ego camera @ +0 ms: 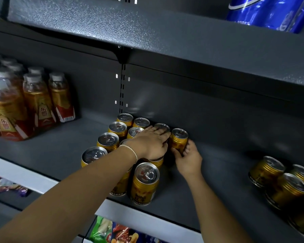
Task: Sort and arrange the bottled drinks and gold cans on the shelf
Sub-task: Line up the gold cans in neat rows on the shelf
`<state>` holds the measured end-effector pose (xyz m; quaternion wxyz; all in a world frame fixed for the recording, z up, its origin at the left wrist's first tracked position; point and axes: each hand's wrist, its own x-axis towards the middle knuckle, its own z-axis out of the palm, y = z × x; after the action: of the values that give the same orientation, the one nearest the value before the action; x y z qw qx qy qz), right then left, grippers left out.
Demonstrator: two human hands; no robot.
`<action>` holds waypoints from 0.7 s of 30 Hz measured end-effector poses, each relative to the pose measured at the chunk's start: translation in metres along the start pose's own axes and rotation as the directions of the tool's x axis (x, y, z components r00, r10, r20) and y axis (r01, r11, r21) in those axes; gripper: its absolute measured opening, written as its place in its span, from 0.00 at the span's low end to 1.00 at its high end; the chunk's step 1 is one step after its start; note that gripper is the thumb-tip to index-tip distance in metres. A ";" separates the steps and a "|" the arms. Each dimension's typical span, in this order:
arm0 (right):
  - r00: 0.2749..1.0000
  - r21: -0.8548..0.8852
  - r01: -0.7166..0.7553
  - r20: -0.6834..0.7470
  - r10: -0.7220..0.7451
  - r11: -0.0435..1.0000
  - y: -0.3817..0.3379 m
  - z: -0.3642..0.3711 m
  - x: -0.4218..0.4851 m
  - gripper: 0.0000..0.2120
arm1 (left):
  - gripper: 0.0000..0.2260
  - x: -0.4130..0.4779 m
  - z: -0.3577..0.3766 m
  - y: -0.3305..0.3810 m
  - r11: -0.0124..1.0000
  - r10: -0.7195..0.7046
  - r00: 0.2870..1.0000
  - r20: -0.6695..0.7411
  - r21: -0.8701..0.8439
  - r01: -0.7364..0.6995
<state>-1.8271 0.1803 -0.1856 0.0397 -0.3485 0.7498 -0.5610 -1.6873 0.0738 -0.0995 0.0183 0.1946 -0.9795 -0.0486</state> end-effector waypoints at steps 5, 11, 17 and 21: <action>0.998 -0.002 -0.032 0.055 0.032 0.999 -0.006 -0.005 -0.002 0.27 | 0.28 -0.002 -0.003 0.003 1.000 -0.025 1.000 0.006 0.004 0.025; 0.982 0.091 -0.146 -0.111 0.156 0.985 -0.025 -0.045 0.002 0.28 | 0.29 -0.004 -0.006 0.003 1.000 -0.008 1.000 -0.008 -0.030 0.008; 0.975 -0.361 -0.063 -0.221 -0.020 0.930 -0.035 -0.131 0.002 0.08 | 0.28 0.000 -0.030 0.024 0.998 -0.043 0.999 0.014 -0.052 0.044; 0.976 -0.600 0.003 -0.173 -0.133 0.800 -0.036 -0.179 0.002 0.15 | 0.24 0.010 -0.039 0.073 1.000 0.022 0.997 -0.073 -0.019 -0.023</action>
<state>-1.8919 0.3208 -0.0881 -0.1703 -0.3099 0.8749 -0.3309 -1.7220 0.1339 -0.0534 0.0565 0.1851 -0.9798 -0.0508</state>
